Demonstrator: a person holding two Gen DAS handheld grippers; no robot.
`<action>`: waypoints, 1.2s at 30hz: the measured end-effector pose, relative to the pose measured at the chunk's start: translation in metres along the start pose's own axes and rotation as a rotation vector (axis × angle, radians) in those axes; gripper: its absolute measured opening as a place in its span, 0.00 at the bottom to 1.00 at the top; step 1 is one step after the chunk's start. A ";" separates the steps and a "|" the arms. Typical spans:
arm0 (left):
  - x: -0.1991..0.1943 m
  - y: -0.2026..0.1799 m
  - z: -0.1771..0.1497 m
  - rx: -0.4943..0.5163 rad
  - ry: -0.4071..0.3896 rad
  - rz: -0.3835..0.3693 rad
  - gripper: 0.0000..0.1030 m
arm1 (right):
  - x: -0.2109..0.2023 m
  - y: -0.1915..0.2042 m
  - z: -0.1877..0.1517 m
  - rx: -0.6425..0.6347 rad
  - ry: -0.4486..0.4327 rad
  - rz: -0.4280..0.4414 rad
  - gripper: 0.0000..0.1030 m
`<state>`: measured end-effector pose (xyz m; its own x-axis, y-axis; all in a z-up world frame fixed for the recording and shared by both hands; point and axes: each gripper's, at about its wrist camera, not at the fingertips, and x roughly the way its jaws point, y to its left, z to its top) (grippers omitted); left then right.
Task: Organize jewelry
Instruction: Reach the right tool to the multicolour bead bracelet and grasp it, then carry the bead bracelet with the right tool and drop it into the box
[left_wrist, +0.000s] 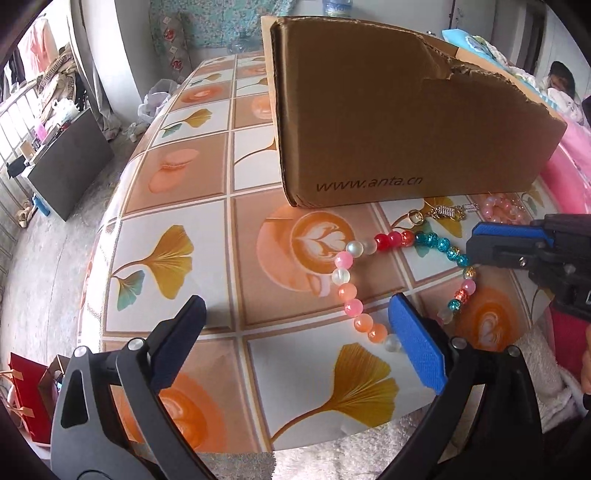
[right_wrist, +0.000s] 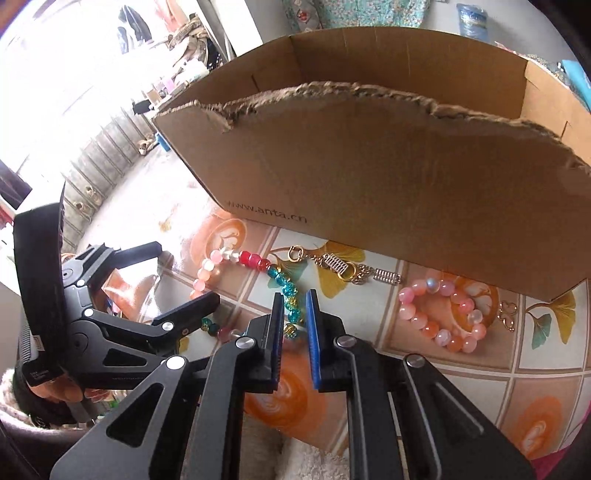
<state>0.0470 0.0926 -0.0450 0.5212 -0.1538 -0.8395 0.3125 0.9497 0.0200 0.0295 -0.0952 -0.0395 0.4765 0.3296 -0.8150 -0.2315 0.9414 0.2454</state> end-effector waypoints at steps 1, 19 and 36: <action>-0.001 0.000 -0.001 0.009 -0.003 -0.003 0.93 | -0.004 -0.003 0.000 0.013 -0.012 0.004 0.12; -0.017 -0.003 -0.002 -0.036 -0.032 -0.163 0.09 | 0.006 -0.021 -0.006 0.030 0.043 0.049 0.12; -0.014 -0.018 0.003 -0.008 -0.023 -0.147 0.21 | 0.021 0.005 0.000 -0.028 0.042 0.016 0.13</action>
<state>0.0359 0.0768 -0.0319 0.4880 -0.2979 -0.8205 0.3809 0.9184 -0.1069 0.0383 -0.0832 -0.0551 0.4367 0.3410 -0.8325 -0.2625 0.9334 0.2447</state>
